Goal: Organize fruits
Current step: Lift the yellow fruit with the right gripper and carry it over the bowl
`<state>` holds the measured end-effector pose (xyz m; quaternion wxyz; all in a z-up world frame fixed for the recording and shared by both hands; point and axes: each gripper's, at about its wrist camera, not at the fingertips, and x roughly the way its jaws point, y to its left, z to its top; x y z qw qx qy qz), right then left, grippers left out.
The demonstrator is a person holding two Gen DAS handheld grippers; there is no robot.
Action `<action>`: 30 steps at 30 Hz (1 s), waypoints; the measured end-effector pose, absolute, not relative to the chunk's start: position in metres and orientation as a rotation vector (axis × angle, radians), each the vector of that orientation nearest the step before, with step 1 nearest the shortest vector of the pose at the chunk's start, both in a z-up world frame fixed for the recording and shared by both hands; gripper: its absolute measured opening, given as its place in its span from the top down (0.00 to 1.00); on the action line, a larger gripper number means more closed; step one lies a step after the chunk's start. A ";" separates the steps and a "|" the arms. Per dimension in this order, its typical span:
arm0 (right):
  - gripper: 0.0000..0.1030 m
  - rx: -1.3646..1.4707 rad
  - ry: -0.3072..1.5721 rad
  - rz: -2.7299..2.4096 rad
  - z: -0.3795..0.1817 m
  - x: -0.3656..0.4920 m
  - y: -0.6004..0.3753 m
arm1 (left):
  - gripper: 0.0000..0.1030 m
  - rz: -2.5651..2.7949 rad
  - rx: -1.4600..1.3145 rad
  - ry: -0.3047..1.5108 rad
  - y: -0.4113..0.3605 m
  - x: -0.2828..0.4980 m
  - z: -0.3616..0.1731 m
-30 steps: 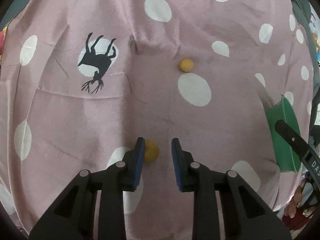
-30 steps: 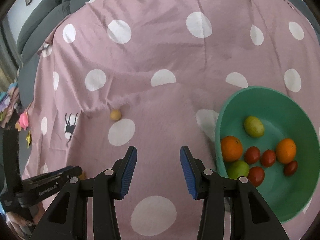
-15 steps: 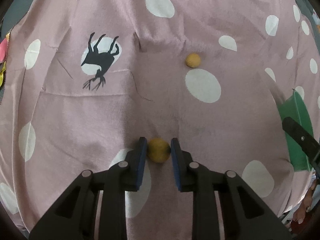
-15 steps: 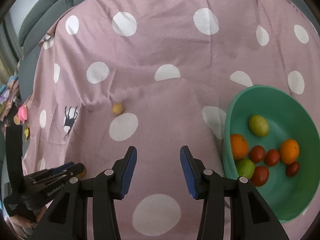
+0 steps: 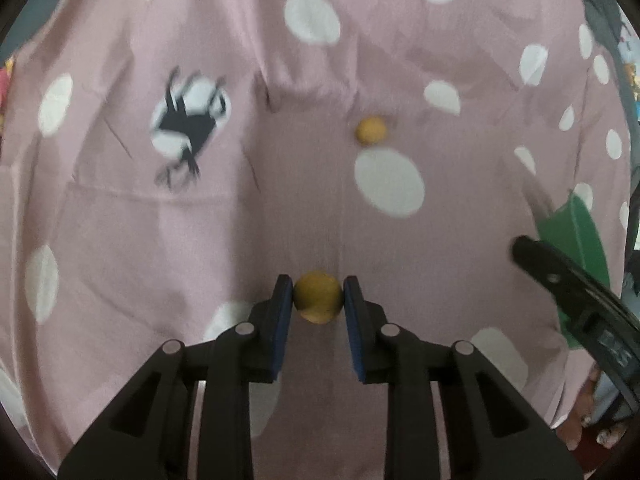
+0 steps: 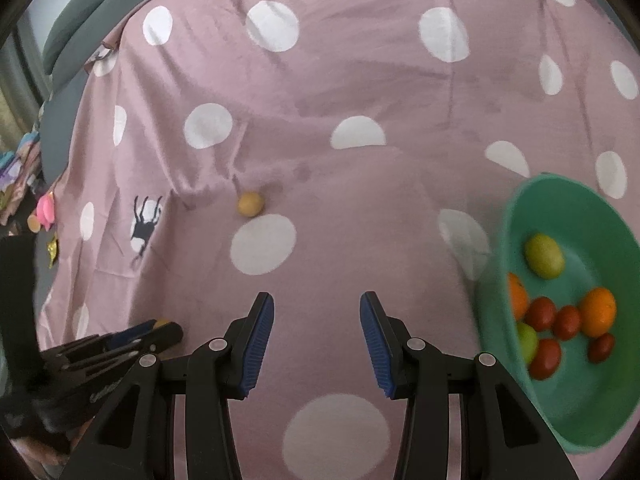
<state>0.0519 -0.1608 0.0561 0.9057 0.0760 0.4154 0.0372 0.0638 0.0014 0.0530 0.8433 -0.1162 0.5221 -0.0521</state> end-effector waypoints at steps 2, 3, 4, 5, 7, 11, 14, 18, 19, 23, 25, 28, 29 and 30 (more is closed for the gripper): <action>0.56 0.170 0.872 0.094 0.054 0.066 -0.154 | 0.75 -0.102 -0.250 1.058 0.006 0.065 0.062; 0.56 0.175 0.876 0.103 0.053 0.073 -0.150 | 0.75 -0.098 -0.259 1.043 0.010 0.067 0.065; 0.56 0.180 0.881 0.115 0.052 0.082 -0.145 | 0.75 -0.091 -0.271 1.030 0.014 0.070 0.068; 0.56 0.184 0.887 0.124 0.050 0.091 -0.140 | 0.75 -0.083 -0.281 1.020 0.018 0.074 0.070; 0.56 0.175 0.914 0.137 0.046 0.113 -0.128 | 0.75 -0.056 -0.304 1.010 0.026 0.080 0.072; 0.56 0.164 0.939 0.094 0.039 0.149 -0.115 | 0.75 -0.046 -0.348 1.010 0.041 0.086 0.073; 0.56 0.166 0.951 0.103 0.034 0.171 -0.103 | 0.75 -0.036 -0.360 1.002 0.048 0.085 0.076; 0.56 0.124 0.934 0.087 0.031 0.182 -0.091 | 0.75 -0.041 -0.382 1.001 0.051 0.085 0.079; 0.56 0.118 0.932 0.084 0.029 0.184 -0.089 | 0.75 -0.050 -0.388 1.000 0.051 0.086 0.079; 0.67 0.114 0.959 0.079 0.018 0.192 -0.085 | 0.75 -0.053 -0.371 0.989 0.051 0.080 0.082; 0.71 0.130 0.955 0.086 0.016 0.190 -0.087 | 0.75 -0.056 -0.366 0.987 0.051 0.079 0.083; 0.71 0.147 0.931 0.077 0.023 0.178 -0.094 | 0.75 -0.061 -0.370 0.984 0.052 0.078 0.084; 0.71 0.154 0.915 0.083 0.025 0.175 -0.102 | 0.75 -0.063 -0.369 0.982 0.052 0.078 0.085; 0.71 0.163 0.898 0.088 0.031 0.167 -0.105 | 0.75 -0.068 -0.364 0.980 0.050 0.076 0.086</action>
